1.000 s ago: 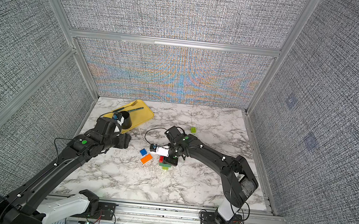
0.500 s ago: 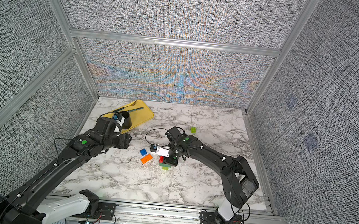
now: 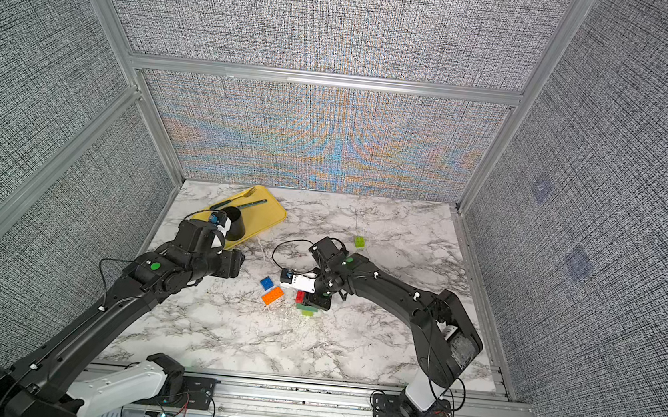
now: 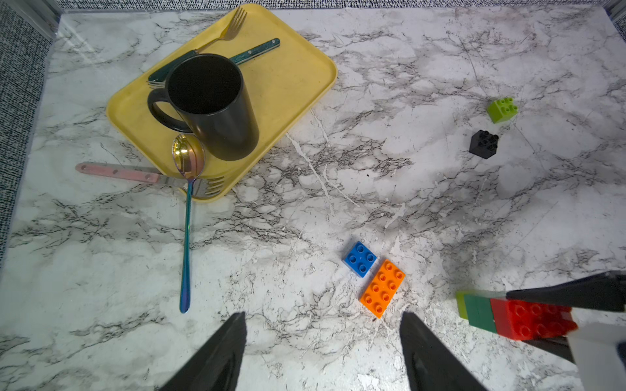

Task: Assemble a carrot with lego
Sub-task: Assemble the lego brick with the lego brick.

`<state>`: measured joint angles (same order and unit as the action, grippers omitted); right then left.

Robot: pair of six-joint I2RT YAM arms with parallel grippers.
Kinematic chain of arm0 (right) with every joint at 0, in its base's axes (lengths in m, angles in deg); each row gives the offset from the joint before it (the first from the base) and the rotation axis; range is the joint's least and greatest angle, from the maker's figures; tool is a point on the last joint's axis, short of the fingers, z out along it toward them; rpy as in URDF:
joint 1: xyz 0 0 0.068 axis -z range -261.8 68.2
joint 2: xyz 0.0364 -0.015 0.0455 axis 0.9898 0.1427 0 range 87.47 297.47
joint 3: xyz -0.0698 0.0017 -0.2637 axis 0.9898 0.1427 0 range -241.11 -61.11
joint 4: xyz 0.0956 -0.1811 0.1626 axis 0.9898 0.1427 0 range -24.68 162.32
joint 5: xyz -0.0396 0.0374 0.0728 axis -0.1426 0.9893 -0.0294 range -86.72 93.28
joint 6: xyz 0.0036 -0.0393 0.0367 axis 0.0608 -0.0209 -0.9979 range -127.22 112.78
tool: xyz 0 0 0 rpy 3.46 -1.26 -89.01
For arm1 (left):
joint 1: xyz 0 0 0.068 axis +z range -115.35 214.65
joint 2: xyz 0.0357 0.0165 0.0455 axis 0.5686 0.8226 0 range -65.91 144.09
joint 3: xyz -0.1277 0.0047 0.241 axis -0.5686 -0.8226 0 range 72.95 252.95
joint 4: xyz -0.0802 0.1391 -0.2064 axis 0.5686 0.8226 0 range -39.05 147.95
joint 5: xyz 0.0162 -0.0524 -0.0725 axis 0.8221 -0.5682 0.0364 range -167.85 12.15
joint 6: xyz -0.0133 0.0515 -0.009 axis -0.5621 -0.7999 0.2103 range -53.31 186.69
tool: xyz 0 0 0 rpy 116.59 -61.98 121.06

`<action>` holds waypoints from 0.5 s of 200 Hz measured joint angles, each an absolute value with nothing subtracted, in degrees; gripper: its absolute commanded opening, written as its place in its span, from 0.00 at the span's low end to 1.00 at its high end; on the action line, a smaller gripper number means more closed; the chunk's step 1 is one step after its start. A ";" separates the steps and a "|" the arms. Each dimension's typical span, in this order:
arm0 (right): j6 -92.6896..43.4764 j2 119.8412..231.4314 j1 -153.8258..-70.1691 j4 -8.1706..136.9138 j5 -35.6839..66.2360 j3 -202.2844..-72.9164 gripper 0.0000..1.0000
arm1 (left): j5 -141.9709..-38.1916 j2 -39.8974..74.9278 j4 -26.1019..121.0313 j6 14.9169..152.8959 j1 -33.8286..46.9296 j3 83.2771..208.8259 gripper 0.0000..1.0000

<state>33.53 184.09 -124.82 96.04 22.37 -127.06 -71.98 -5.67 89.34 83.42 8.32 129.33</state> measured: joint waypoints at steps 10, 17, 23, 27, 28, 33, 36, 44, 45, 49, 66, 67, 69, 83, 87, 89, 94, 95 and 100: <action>33.36 183.89 -124.67 94.49 23.02 -125.93 0.25 | -71.98 -5.71 89.34 83.42 8.32 129.26 0.75; 33.27 183.72 -124.51 93.38 23.64 -125.16 0.25 | -71.98 -5.71 89.19 83.42 8.32 129.17 0.75; 33.01 183.59 -124.49 92.26 24.07 -124.53 0.25 | -71.98 -5.73 89.16 83.42 8.32 129.15 0.75; 32.92 183.57 -124.47 91.67 24.25 -124.20 0.25 | -71.98 -5.73 89.14 83.42 8.32 129.15 0.75; 32.92 183.54 -124.47 91.34 24.38 -124.05 0.25 | -71.98 -5.73 89.14 83.42 8.32 129.15 0.75; 32.85 183.59 -124.47 90.36 24.75 -123.65 0.25 | -71.98 -5.75 89.12 83.42 8.32 129.13 0.75; 32.79 183.61 -124.47 89.90 24.97 -123.48 0.25 | -71.98 -5.75 89.12 83.44 8.32 129.13 0.75; 32.50 183.83 -124.47 88.55 25.65 -123.09 0.25 | -72.01 -5.75 89.10 83.44 8.32 129.11 0.75; 32.50 183.85 -124.47 88.44 25.71 -123.09 0.25 | -72.01 -5.75 89.10 83.44 8.32 129.11 0.75; 32.46 183.96 -124.45 87.96 25.93 -123.02 0.25 | -72.01 -5.75 89.10 83.44 8.32 129.09 0.75; 32.33 184.13 -124.30 87.23 26.41 -123.19 0.25 | -72.03 -5.73 89.08 83.46 8.32 129.06 0.74; 32.33 184.13 -124.27 87.26 26.46 -123.22 0.25 | -72.03 -5.73 89.08 83.46 8.32 129.06 0.74; 32.33 184.09 -124.23 87.37 26.54 -123.28 0.25 | -72.03 -5.71 89.08 83.46 8.32 129.06 0.74; 32.55 183.30 -123.97 87.56 26.87 -123.54 0.25 | -72.05 -5.64 89.08 83.46 8.32 129.06 0.74; 32.59 183.09 -123.88 87.85 26.81 -123.54 0.25 | -72.07 -5.62 89.08 83.46 8.32 129.06 0.74; 32.61 182.98 -123.84 88.00 26.70 -123.57 0.25 | -72.07 -5.62 89.08 83.46 8.32 129.06 0.74; 32.68 182.67 -123.66 88.55 26.30 -123.57 0.26 | -72.16 -5.58 89.08 83.46 8.32 129.06 0.74; 32.70 182.63 -123.64 88.65 26.24 -123.57 0.25 | -72.18 -5.58 89.08 83.46 8.32 129.06 0.74; 32.81 182.28 -123.36 89.27 25.93 -123.59 0.25 | -72.42 -5.58 89.08 83.46 8.32 129.06 0.74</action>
